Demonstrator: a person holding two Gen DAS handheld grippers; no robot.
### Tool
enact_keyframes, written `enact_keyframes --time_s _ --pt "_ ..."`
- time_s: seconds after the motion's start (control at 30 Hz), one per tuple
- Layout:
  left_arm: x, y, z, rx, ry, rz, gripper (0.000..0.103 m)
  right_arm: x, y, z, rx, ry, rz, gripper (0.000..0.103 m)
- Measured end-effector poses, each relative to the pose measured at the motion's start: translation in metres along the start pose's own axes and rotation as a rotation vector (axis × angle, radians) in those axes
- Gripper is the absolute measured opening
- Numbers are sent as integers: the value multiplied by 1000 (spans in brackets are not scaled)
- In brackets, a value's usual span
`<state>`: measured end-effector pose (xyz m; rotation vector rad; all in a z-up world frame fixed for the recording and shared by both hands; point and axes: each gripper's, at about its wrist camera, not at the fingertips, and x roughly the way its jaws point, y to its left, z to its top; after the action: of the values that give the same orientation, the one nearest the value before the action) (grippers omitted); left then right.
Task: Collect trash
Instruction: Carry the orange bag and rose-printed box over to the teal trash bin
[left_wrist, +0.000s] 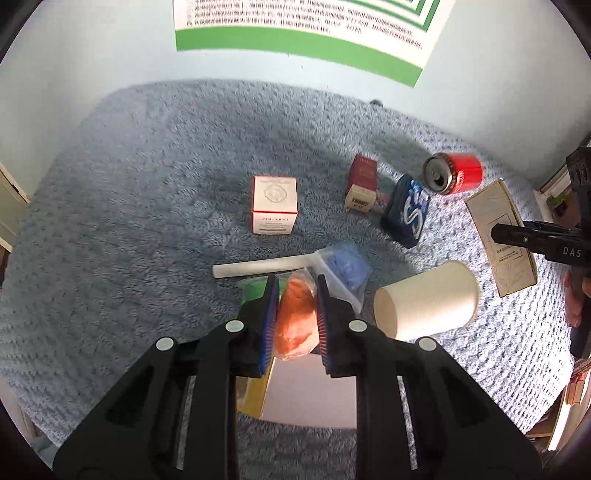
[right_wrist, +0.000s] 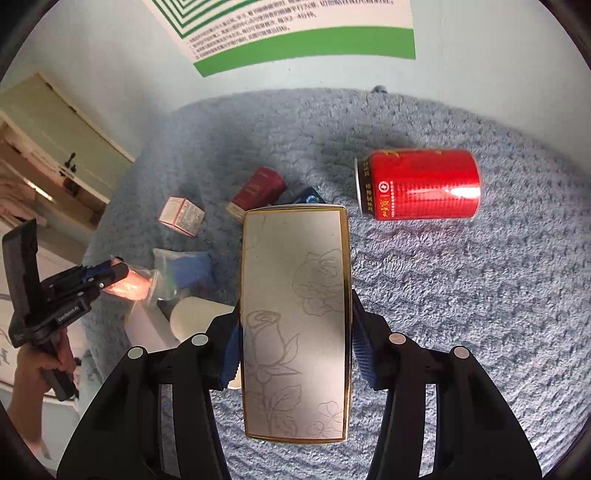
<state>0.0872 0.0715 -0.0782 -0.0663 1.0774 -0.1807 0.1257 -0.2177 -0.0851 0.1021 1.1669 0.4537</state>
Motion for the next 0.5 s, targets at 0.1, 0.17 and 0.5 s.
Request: enact_keyframes --time_s 0.1,0.17,0.5 --pt "-16 -1 -2 -1 -29 9 18 -15 7 -2 -16 -27 10 51" --pt "-28 -1 -4 5 -51 20 18 -26 12 -4 -34 -44 18 51" --pt "-91 7 -27 -28 -156 74 18 -52 64 -11 -155 -73 103 51"
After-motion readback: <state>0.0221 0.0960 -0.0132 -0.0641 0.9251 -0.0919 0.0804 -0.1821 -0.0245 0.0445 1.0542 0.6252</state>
